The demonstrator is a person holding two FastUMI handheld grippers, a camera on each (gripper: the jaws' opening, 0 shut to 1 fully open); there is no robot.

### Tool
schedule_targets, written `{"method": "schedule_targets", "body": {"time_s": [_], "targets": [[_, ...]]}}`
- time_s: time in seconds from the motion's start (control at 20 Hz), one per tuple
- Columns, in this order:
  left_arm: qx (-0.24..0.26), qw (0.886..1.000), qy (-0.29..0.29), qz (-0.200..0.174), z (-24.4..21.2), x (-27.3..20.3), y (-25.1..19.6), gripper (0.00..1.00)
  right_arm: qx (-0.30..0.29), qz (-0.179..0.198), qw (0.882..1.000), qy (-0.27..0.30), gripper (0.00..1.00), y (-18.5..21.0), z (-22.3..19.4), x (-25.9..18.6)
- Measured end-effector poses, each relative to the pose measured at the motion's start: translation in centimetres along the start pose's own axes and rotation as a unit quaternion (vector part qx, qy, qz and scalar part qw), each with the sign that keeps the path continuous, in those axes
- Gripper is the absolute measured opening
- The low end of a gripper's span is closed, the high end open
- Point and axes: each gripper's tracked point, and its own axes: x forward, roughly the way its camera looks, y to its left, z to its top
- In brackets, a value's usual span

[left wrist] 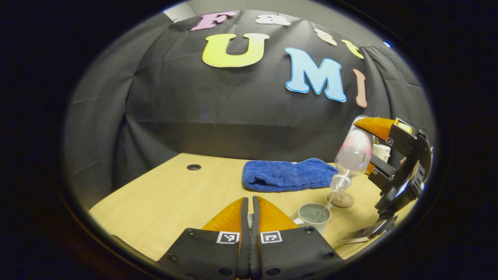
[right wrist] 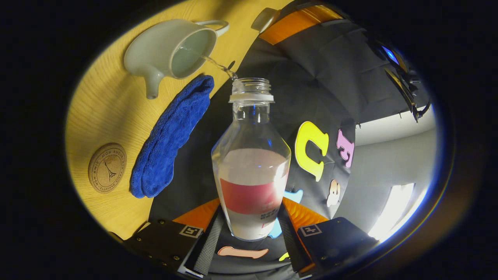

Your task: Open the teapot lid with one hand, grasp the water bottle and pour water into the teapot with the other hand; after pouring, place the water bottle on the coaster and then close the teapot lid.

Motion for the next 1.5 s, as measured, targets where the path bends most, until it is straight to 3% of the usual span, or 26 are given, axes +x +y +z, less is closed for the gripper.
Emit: {"method": "schedule_targets", "body": {"time_s": [1.5], "targets": [[-0.002, 1.0, -0.003, -0.002, 0.3, -0.2, 0.0, 0.06, -0.134, -0.043, 0.987, -0.074, 0.75, -1.2, 4.0, -0.4]]}}
